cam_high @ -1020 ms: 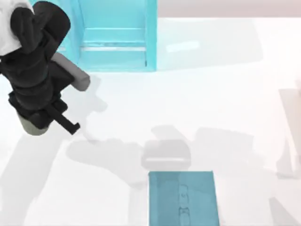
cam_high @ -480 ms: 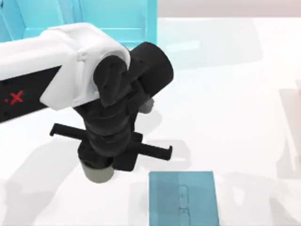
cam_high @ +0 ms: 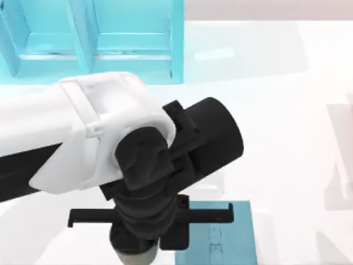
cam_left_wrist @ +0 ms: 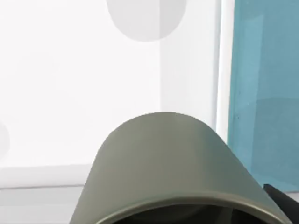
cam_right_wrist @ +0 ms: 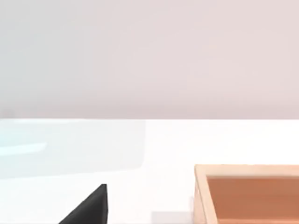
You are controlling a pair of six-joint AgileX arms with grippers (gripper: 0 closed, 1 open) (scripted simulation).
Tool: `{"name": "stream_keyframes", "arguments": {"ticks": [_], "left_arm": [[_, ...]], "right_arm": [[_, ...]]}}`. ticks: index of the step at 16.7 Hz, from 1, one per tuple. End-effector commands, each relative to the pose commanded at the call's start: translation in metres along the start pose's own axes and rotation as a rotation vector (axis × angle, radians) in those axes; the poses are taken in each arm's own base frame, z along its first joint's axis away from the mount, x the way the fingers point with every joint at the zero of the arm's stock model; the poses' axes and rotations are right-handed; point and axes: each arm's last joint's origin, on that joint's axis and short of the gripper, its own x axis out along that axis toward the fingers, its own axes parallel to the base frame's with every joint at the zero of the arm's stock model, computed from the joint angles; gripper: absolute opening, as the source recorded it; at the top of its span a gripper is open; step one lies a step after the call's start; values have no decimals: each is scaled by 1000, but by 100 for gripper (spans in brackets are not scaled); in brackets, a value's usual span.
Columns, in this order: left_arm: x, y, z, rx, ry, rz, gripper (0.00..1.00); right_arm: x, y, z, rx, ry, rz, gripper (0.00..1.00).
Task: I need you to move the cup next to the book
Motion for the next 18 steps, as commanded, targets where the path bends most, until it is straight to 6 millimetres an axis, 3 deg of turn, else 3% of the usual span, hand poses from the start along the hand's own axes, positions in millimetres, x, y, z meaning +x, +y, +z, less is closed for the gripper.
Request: {"name": "stream_keyframes", "arguments": {"ticks": [4, 10, 18], "left_arm": [[-2, -1, -11, -26, 6, -3, 0], [-1, -1, -9, -32, 5, -2, 0], [60, 8, -12, -27, 5, -4, 0]], "right_arm": [[0, 0, 0, 0, 0, 0, 100], [0, 0, 0, 0, 0, 0, 100], [0, 0, 0, 0, 0, 0, 100]]}}
